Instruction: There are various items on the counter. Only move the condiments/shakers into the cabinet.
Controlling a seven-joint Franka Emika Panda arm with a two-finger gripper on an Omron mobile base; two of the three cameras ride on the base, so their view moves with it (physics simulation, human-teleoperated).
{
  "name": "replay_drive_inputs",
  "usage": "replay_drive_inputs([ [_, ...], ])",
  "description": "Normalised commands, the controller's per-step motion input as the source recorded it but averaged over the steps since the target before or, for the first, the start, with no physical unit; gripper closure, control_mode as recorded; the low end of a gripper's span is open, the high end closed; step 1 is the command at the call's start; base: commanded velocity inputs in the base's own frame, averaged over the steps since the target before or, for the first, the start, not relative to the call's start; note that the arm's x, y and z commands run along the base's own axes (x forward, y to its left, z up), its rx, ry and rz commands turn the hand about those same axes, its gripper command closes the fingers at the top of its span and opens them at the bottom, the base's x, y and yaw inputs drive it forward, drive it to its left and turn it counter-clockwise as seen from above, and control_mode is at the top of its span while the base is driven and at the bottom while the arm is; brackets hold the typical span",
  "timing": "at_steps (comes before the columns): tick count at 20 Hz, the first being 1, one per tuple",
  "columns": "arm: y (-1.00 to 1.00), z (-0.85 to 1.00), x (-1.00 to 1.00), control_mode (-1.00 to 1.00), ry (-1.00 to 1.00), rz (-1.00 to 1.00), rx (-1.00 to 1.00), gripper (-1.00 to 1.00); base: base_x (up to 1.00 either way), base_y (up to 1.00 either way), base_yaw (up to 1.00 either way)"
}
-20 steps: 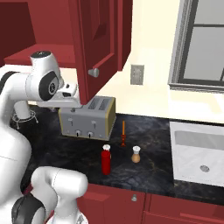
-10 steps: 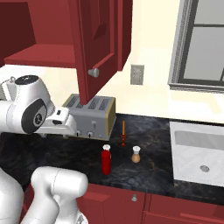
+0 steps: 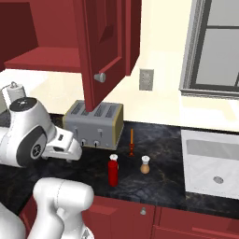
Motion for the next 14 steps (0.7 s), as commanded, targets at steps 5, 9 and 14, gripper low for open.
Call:
replay_drive_inputs([
  [5, -0.82, -0.39, -0.96, -1.0, -0.22, -0.05, 0.19, -1.0, 0.0, 0.0, 0.0],
  [9, -0.97, -0.21, -0.53, -1.0, -0.3, 0.02, 0.19, -1.0, 0.0, 0.0, 0.0],
  [14, -0.86, -0.11, -0.31, -1.0, -0.3, 0.13, 0.12, -1.0, 0.0, 0.0, 0.0],
])
